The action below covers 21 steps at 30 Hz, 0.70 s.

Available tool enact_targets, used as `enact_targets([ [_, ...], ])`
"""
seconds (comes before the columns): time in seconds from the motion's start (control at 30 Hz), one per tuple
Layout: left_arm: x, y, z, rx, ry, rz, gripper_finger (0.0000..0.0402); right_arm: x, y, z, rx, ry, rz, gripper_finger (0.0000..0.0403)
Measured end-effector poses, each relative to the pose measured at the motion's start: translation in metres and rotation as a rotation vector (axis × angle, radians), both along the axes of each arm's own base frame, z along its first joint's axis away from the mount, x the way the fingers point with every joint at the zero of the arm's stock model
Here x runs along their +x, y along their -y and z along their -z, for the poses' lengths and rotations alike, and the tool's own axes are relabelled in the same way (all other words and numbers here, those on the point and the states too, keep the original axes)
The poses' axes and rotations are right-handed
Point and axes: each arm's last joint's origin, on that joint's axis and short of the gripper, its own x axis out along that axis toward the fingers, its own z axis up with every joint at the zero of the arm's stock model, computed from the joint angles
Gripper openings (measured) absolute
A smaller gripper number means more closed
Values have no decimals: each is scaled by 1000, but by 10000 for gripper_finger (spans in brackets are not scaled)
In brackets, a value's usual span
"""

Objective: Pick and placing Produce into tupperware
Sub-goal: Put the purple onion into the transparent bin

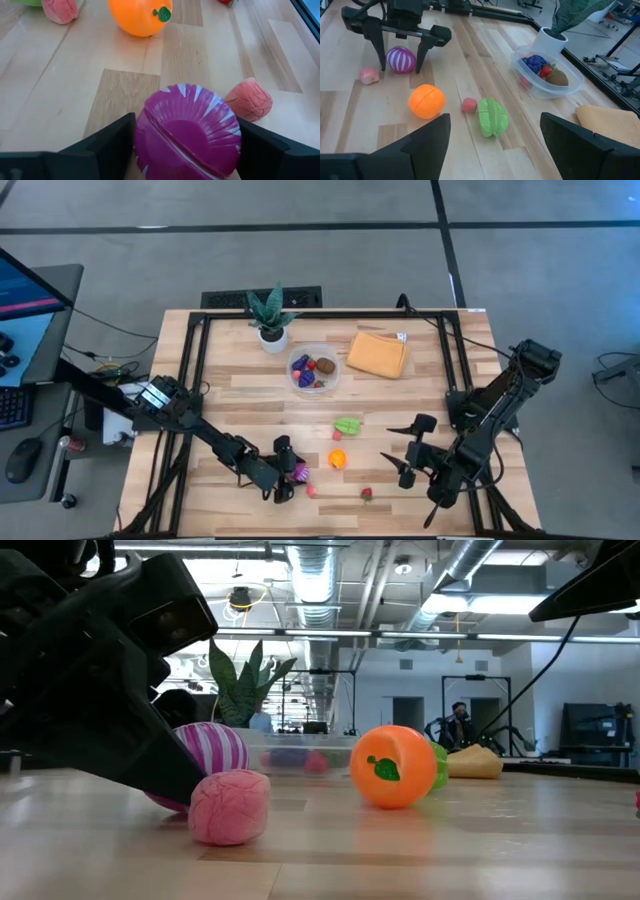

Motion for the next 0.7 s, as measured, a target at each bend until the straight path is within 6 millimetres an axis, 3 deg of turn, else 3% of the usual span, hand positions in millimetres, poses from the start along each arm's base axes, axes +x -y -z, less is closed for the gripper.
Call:
enact_targets([
  [0.7, -1, 0, -6, 14, 9, 24, 270, 0, 0, 0, 1, 0, 0, 330],
])
